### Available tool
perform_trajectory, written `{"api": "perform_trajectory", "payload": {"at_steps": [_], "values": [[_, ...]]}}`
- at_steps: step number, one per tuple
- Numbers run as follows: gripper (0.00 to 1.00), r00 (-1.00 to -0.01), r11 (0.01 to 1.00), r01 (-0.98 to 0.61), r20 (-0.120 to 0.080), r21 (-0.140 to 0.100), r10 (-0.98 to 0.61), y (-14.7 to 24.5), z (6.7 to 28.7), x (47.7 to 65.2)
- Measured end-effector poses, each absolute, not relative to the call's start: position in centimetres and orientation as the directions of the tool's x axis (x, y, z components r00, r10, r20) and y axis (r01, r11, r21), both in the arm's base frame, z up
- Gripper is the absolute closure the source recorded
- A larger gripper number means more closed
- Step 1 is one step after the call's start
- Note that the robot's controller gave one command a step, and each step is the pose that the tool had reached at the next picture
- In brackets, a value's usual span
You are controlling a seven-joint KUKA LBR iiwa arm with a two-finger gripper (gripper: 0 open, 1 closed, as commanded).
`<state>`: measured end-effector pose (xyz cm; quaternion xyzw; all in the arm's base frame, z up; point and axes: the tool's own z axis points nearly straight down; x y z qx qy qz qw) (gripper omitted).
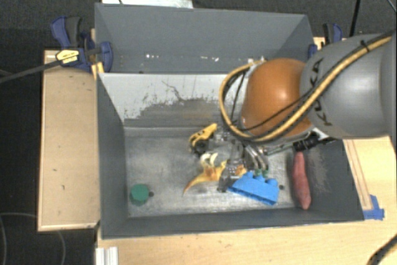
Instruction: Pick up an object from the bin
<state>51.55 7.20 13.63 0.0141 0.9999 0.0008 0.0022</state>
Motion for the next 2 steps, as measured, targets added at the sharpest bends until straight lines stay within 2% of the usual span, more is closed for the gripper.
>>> {"api": "perform_trajectory", "payload": {"at_steps": [1,2], "values": [[1.00,-0.998,0.998,-0.059,-0.008,0.001,-0.059,7.08,7.67,55.25],[1.00,-0.998,0.998,-0.057,-0.008,0.001,-0.057,7.07,7.68,55.25]]}}
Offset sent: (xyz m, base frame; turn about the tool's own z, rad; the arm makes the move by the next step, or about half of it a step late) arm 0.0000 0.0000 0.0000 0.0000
